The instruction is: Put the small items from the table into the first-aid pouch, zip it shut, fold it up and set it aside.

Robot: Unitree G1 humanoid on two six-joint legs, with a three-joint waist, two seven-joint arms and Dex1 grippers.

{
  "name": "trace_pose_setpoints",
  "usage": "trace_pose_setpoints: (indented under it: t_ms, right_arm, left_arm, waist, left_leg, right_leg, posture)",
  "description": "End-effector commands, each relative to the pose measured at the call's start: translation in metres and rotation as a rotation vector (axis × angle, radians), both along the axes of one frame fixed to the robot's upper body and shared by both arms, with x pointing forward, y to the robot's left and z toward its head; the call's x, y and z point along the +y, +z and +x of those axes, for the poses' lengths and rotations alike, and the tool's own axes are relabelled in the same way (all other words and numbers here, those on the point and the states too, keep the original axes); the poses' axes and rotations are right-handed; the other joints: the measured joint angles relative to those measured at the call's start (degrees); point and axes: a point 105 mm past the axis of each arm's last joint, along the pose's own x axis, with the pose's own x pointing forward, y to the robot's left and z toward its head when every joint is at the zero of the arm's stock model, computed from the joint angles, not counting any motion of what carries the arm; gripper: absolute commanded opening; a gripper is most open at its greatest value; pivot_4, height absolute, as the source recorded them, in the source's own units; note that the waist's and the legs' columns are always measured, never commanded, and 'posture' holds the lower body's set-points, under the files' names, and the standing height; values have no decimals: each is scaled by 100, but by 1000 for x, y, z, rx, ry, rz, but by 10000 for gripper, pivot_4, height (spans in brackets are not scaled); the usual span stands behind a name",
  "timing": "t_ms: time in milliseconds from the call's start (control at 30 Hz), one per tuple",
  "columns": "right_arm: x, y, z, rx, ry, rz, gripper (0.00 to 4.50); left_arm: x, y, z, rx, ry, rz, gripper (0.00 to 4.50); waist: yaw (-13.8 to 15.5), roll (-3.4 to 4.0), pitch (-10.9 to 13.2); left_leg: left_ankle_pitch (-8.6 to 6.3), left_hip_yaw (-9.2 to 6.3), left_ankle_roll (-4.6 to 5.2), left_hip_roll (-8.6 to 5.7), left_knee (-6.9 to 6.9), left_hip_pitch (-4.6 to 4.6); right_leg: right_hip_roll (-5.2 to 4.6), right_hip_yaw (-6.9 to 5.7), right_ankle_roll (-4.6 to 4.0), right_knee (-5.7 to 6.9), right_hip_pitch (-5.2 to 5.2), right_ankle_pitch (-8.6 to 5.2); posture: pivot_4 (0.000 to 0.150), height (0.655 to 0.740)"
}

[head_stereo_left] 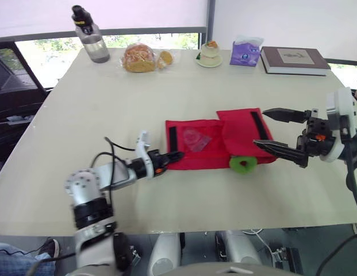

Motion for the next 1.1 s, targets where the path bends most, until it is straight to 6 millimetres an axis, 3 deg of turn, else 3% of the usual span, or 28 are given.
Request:
trace_pose_setpoints:
  t_ms: [33, 233, 333, 367, 533, 600, 767, 867, 1000, 1100]
  right_arm:
    - [2, -3, 3, -6, 5, -30, 45000]
    - [17, -11, 18, -4, 58, -51, 45000]
    - [38, -22, 44, -44, 87, -96, 36475]
    - [45, -27, 48, -58, 117, -124, 31759]
    - [61, -53, 60, -53, 166, -170, 7043]
    - [68, -66, 65, -43, 167, -195, 1092]
    - [69, -111, 72, -6, 151, -361, 1092]
    - [71, -126, 72, 22, 161, -413, 1092]
    - [80, -138, 78, 47, 141, -445, 1092]
    - [84, -137, 81, 43, 130, -430, 1092]
  left_arm:
    - [24, 15, -6, -52, -76, 39, 100]
    - [43, 38, 3, -180, -199, 97, 100]
    - [33, 73, 2, -315, -341, 31, 0]
    - [32, 77, 1, -341, -376, 34, 0]
    - [30, 84, 8, -377, -418, 33, 0]
    - [27, 87, 5, -396, -449, 22, 0]
    - [10, 106, -1, -471, -528, -41, 0]
    - [-7, 121, -4, -519, -580, -99, 0]
    - [-50, 137, -9, -581, -706, -190, 0]
    - [-82, 136, -12, -571, -783, -243, 0]
  waist:
    - [-28, 2, 1]
    - [-31, -3, 6]
    - [-59, -14, 9]
    - [-65, -14, 11]
    - [-56, -9, 13]
    - [-60, -9, 13]
    - [-65, -8, 14]
    - [-72, -11, 12]
    - [-83, -16, 9]
    - [-113, -19, 7]
  left_leg:
    - [1, 2, -1, 1, -9, 3]
    - [3, 4, -4, 6, -21, 0]
    - [3, 11, -3, 2, -32, -3]
    - [3, 13, -3, 4, -30, -9]
    - [2, 21, -2, 0, -44, -18]
    - [2, 21, -3, 2, -44, -26]
    - [2, 19, -3, 2, -40, -27]
    - [2, 17, -2, 2, -30, -12]
    - [5, 16, -3, 2, -16, 8]
    - [5, 9, -5, 7, -12, 17]
  right_leg:
    - [-4, -1, -18, 0, -2, -10]
    - [-31, 2, -27, -18, -12, -14]
    - [-53, -8, -28, -24, -18, -14]
    - [-52, -14, -27, -27, -25, -13]
    - [-54, -27, -5, -28, -33, -4]
    - [-50, -33, -2, -28, -38, -6]
    - [-50, -37, -1, -20, -39, -6]
    - [-50, -35, 0, -7, -28, -7]
    - [-35, -32, 8, 4, -11, -18]
    - [-15, -23, 8, 6, 0, -8]
  posture:
    - [1500, 7400]
    - [1500, 7400]
    - [1500, 7400]
    - [1500, 7400]
    - [1500, 7400]
    - [1500, 7400]
    - [1500, 7400]
    - [1500, 7400]
    - [1500, 7400]
    - [1500, 7400]
